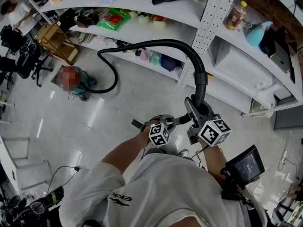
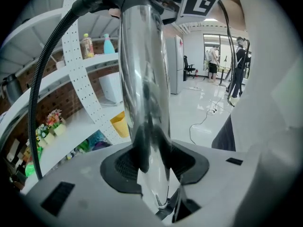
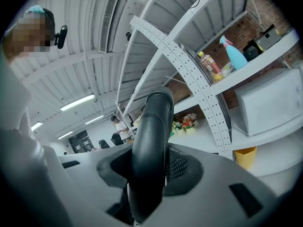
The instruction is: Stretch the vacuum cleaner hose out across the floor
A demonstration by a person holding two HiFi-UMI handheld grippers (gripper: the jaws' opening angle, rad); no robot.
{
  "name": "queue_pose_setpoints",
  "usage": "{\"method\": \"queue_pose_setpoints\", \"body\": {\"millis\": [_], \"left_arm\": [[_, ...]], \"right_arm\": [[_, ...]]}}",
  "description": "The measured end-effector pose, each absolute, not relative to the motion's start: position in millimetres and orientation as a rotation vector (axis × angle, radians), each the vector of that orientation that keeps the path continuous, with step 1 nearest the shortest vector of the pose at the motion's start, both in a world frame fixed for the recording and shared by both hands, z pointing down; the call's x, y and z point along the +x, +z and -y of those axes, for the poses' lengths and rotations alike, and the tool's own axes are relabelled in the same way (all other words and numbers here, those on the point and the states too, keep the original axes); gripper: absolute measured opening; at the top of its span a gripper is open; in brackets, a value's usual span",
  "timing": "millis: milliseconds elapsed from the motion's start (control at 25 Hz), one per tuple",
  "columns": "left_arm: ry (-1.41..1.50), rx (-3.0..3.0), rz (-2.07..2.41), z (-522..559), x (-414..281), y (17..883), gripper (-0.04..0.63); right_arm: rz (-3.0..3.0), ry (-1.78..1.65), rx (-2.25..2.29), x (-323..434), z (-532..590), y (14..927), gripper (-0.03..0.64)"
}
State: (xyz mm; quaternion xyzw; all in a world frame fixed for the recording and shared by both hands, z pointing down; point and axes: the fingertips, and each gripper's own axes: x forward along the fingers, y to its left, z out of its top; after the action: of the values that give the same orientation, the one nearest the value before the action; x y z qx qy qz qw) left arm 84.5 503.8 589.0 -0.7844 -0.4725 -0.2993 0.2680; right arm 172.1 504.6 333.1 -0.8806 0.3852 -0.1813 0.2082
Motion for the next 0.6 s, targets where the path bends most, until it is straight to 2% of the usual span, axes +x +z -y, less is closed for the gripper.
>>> {"method": "queue_pose_setpoints", "body": {"millis": [600], "left_arm": [[-0.799,-1.987,1.421,-643.7,20.6,603.2,0.153]], "right_arm": [[-0.871,-0.493,-2.479,118.7,-656.8,349.8,0.14]]}}
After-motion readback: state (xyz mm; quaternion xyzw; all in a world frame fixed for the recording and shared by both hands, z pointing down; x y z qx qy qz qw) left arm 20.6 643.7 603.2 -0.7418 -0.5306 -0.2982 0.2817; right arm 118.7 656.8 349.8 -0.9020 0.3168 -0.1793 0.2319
